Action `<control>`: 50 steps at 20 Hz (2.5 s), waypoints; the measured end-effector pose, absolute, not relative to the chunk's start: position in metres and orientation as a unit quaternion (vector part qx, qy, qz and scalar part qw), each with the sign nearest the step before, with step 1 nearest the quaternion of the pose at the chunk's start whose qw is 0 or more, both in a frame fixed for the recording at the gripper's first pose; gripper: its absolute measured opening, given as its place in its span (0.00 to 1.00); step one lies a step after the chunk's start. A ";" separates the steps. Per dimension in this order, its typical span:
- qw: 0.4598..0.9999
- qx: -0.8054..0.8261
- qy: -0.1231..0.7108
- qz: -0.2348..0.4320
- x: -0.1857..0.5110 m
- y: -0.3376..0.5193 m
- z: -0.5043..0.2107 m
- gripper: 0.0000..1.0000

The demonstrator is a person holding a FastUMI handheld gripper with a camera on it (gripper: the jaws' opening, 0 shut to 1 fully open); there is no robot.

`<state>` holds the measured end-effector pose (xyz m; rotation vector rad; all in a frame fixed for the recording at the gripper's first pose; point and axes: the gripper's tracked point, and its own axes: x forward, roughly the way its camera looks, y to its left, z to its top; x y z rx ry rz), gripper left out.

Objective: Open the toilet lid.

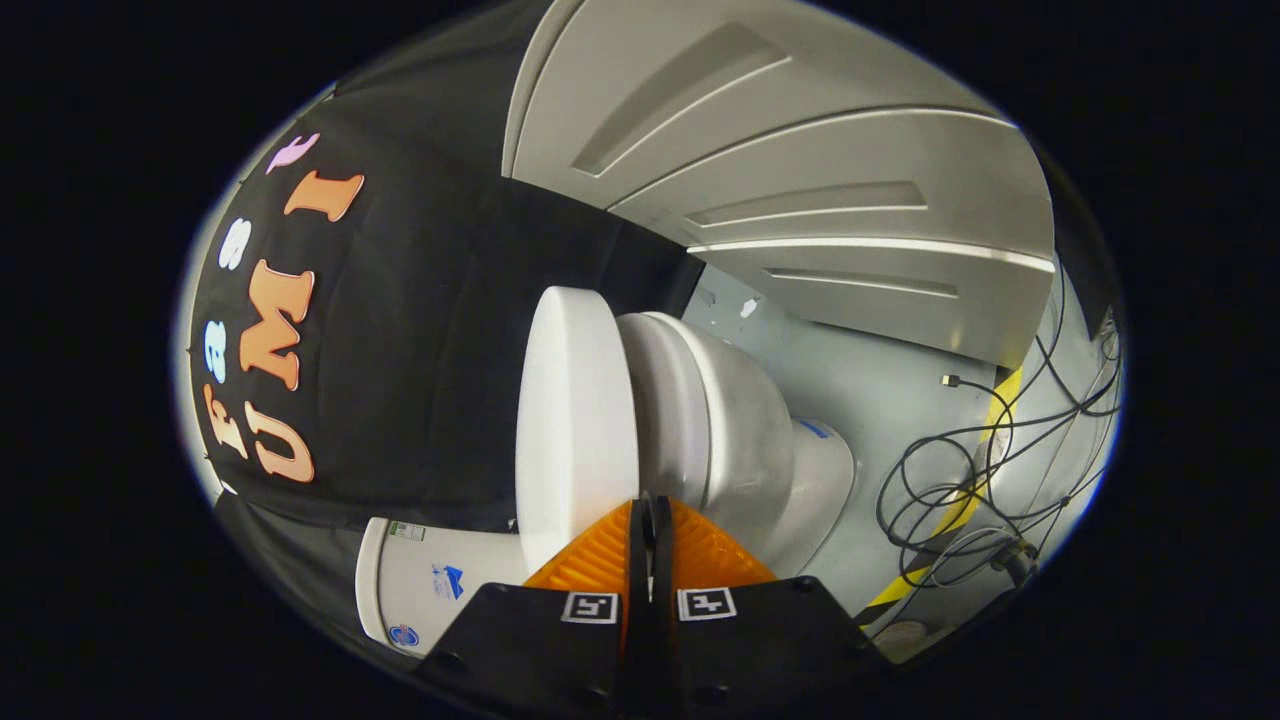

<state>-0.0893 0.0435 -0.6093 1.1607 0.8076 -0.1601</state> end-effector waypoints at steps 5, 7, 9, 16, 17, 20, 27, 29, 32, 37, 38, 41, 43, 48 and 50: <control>0.775 0.514 0.361 -0.067 -0.077 0.049 -0.576 0.08; 0.780 0.507 0.361 -0.065 -0.075 0.053 -0.565 0.08; 0.789 0.492 0.360 -0.070 -0.070 0.054 -0.556 0.08; 0.829 0.441 0.341 -0.057 -0.055 0.075 -0.505 0.08; 0.834 0.430 0.340 -0.057 -0.053 0.078 -0.500 0.08; 0.845 0.412 0.336 -0.061 -0.050 0.089 -0.484 0.08; 0.860 0.376 0.342 -0.054 -0.046 0.111 -0.455 0.08; 0.867 0.360 0.343 -0.046 -0.044 0.120 -0.446 0.08; 0.873 0.345 0.342 -0.042 -0.042 0.133 -0.434 0.08; 0.887 0.317 0.334 -0.024 -0.042 0.160 -0.409 0.08; 0.891 0.309 0.333 -0.018 -0.042 0.167 -0.404 0.08; 0.901 0.282 0.329 0.001 -0.043 0.188 -0.390 0.08; 0.907 0.264 0.328 0.011 -0.043 0.200 -0.382 0.08; 0.920 0.222 0.320 0.036 -0.047 0.235 -0.363 0.08; 0.926 0.201 0.317 0.050 -0.048 0.250 -0.358 0.08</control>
